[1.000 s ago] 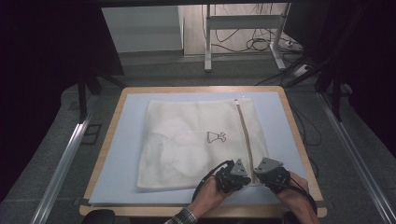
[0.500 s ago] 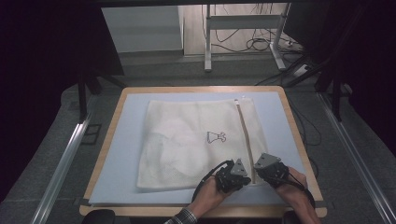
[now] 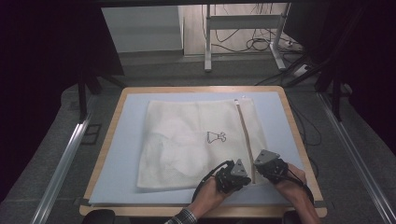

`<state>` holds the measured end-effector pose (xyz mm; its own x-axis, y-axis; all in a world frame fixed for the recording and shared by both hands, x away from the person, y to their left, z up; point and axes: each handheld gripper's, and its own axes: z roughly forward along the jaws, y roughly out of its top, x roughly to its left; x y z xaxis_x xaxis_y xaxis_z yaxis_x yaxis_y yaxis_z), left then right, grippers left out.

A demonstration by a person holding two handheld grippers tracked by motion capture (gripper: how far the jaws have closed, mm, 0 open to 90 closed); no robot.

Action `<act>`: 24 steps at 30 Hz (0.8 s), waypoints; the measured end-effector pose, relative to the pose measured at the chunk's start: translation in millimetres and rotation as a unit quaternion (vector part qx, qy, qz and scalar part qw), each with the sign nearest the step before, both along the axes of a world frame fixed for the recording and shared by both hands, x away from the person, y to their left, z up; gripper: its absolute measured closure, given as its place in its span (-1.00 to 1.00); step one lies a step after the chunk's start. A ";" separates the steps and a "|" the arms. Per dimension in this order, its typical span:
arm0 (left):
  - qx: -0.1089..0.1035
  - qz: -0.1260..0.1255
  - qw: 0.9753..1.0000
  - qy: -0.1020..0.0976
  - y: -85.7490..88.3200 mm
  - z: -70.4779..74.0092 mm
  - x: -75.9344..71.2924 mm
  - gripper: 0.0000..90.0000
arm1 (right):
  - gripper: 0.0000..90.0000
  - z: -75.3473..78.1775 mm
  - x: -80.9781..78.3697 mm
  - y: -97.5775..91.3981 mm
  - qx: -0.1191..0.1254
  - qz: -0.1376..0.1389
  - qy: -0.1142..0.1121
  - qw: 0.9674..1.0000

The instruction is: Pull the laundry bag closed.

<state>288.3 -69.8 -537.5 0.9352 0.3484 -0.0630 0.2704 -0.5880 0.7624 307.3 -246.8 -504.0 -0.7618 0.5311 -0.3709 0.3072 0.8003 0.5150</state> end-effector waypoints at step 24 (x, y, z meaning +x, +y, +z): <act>0.001 0.000 1.000 0.001 0.1 0.0 -0.1 1.00 | 0.91 -2.6 19.9 2.2 -0.015 -0.007 -0.010 1.000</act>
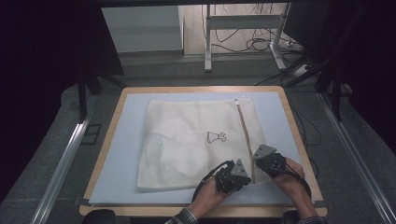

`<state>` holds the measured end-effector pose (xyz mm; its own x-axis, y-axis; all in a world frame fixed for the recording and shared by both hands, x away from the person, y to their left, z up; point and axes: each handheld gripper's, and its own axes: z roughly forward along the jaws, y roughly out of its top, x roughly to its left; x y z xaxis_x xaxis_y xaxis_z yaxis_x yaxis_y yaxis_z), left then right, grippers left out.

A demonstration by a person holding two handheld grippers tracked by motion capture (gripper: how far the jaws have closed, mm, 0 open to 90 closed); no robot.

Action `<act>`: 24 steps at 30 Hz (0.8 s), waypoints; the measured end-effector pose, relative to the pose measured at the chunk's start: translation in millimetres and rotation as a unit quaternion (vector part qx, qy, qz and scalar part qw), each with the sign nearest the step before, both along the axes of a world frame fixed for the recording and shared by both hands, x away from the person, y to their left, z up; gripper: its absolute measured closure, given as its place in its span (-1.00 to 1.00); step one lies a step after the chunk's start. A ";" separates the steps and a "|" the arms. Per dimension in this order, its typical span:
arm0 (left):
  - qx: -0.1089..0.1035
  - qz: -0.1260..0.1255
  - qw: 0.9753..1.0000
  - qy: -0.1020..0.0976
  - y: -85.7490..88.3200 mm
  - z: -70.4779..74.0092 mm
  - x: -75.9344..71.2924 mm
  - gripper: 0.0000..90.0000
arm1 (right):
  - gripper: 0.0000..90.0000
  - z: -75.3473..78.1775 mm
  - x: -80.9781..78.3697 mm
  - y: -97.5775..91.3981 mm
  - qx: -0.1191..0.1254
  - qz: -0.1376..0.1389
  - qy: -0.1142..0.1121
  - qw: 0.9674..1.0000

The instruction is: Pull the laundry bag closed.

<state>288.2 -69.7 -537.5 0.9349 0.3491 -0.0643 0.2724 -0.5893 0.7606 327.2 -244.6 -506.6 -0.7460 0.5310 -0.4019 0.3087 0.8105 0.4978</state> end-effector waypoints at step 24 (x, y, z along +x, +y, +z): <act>-0.004 0.004 1.000 0.000 -1.0 -0.3 -1.8 1.00 | 0.91 -1.4 21.3 6.0 -0.011 -0.004 -0.010 1.000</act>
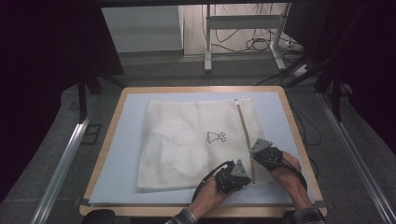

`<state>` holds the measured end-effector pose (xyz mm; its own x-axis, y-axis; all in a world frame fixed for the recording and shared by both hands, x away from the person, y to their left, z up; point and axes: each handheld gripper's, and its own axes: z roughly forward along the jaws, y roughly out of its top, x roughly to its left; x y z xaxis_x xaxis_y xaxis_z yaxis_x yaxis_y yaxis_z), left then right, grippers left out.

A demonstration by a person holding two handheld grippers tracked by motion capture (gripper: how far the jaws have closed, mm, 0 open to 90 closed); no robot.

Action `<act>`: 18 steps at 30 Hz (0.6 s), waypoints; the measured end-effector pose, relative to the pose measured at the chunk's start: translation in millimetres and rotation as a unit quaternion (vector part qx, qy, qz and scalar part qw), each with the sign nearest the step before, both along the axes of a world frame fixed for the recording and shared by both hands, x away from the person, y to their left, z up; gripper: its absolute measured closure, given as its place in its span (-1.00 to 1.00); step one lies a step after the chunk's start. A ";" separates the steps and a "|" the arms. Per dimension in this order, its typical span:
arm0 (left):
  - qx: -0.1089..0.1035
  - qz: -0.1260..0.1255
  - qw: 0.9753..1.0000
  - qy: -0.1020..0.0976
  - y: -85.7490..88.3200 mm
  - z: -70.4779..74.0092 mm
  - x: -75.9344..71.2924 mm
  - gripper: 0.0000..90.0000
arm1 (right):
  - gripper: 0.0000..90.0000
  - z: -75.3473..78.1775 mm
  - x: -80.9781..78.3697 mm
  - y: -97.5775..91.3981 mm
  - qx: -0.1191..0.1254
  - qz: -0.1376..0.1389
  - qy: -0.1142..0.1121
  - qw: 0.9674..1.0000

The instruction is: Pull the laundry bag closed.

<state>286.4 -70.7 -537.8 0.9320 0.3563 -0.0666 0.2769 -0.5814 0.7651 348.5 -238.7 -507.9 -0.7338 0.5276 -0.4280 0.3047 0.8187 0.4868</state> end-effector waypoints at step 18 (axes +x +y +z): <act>-0.003 0.002 1.000 0.001 -0.3 -0.4 -0.3 1.00 | 0.91 -2.1 20.3 5.5 -0.017 -0.001 -0.010 1.000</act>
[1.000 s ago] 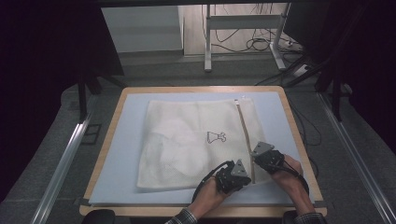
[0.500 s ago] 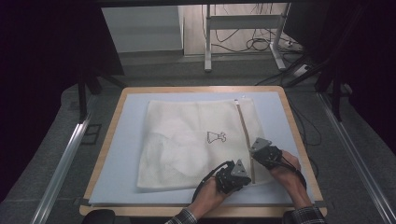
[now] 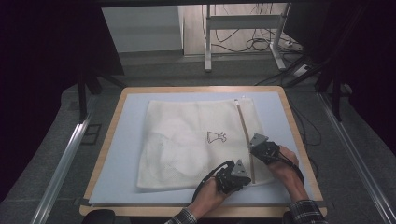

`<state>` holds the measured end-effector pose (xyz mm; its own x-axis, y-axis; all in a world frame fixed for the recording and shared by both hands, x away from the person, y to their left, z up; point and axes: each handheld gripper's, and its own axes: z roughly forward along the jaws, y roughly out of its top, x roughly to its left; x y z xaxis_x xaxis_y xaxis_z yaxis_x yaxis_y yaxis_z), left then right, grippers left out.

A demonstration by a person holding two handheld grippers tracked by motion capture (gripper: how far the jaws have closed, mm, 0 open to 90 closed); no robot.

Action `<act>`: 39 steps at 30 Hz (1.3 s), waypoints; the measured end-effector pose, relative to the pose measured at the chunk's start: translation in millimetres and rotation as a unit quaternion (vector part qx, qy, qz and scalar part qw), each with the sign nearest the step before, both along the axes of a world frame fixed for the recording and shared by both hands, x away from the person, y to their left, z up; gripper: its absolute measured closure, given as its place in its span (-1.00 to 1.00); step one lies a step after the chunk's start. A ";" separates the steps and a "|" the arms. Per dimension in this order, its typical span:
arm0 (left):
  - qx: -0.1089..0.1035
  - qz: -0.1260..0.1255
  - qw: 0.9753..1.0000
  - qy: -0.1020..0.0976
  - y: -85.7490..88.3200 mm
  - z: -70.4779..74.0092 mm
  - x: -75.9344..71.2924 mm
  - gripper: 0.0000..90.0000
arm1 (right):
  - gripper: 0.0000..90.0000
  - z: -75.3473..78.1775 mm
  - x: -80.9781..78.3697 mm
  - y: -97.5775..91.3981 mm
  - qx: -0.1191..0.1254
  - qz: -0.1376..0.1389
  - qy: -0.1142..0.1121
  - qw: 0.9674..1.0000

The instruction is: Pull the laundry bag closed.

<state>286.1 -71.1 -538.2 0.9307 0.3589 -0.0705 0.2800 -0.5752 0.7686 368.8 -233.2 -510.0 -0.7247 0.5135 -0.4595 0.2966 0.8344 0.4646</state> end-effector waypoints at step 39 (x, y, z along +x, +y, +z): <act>0.005 -0.002 1.000 -0.005 0.2 0.4 -0.1 1.00 | 0.91 2.7 42.0 12.5 -0.030 -0.008 -0.018 0.999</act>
